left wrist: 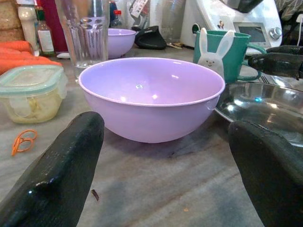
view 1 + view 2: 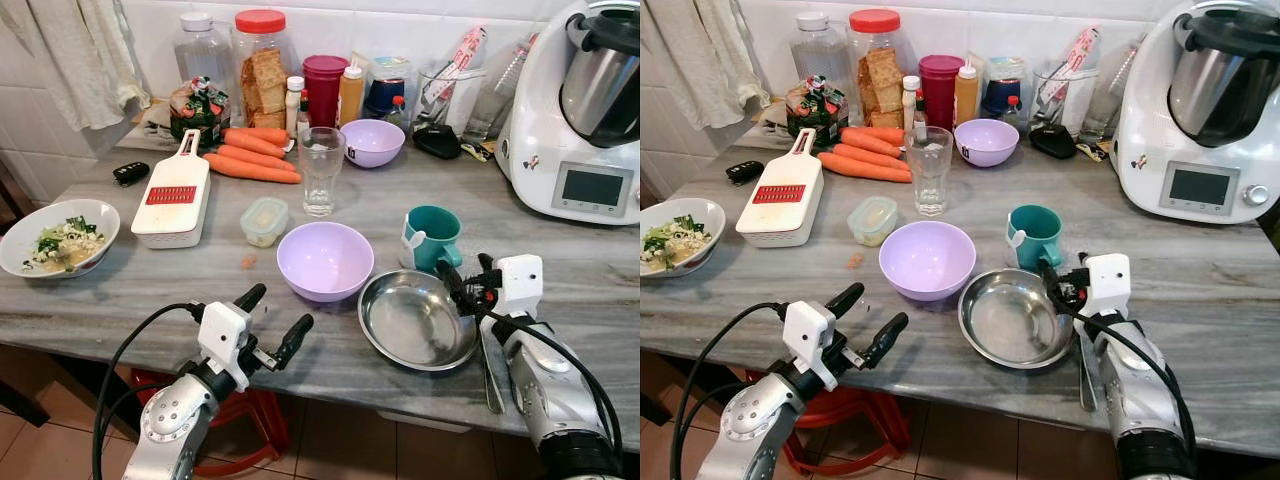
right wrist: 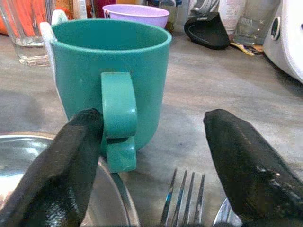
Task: Setting the table
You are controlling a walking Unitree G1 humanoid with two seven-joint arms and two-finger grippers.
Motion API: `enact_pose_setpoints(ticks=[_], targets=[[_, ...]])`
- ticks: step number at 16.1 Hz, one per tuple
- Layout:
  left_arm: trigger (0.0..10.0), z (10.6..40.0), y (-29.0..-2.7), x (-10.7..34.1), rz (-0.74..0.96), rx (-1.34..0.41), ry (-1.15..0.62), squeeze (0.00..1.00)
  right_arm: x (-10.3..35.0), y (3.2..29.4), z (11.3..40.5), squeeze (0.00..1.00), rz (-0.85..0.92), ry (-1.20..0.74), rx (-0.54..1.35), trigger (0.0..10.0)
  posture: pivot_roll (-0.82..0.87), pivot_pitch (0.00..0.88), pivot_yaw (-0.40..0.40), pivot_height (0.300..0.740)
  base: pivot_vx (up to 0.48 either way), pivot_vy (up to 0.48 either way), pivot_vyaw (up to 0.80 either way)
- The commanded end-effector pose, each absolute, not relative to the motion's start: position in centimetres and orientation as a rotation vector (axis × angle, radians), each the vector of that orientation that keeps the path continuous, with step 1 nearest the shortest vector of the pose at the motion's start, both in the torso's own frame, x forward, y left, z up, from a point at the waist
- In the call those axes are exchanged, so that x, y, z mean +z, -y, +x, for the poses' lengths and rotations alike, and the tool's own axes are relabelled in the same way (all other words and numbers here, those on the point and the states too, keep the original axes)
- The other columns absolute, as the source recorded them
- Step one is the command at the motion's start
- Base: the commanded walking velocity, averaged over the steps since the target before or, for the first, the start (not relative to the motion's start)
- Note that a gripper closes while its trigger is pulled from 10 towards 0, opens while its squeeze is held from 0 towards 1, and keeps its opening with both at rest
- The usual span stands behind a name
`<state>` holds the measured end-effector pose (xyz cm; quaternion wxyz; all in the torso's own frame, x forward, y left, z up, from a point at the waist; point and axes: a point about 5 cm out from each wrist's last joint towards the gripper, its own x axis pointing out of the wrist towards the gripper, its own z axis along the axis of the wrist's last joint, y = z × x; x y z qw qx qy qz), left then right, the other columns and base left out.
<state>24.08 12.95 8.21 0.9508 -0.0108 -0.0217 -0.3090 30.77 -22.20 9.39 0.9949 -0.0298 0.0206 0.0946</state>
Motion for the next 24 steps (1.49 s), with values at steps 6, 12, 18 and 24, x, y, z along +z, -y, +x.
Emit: enact_pose_setpoints(ticks=[6,12,18,24], targets=[[10.0,24.7,-12.9,9.5,-0.005,-0.621,0.087,0.0,12.2,20.5,31.0,1.0,-0.096,0.103,0.221,10.0,-0.05,0.0,-0.018,0.74,0.0,0.0,0.0],[10.0,25.4,-14.4,10.4,0.007,-0.423,0.132,0.0,13.3,17.2,29.1,1.0,-0.068,0.187,0.254,10.0,-0.03,0.0,-0.02,0.74,0.0,0.0,0.0],[10.0,26.9,-17.6,11.0,0.11,-0.093,0.137,0.0,13.4,14.3,28.0,0.0,-0.088,0.209,0.266,10.0,0.01,0.0,-0.025,0.74,0.0,0.0,0.09],[10.0,27.0,-17.9,11.7,0.196,0.016,0.155,0.0,15.1,12.4,28.3,0.0,-0.078,0.269,0.291,10.0,0.07,0.0,-0.036,0.74,0.0,0.0,0.8]])
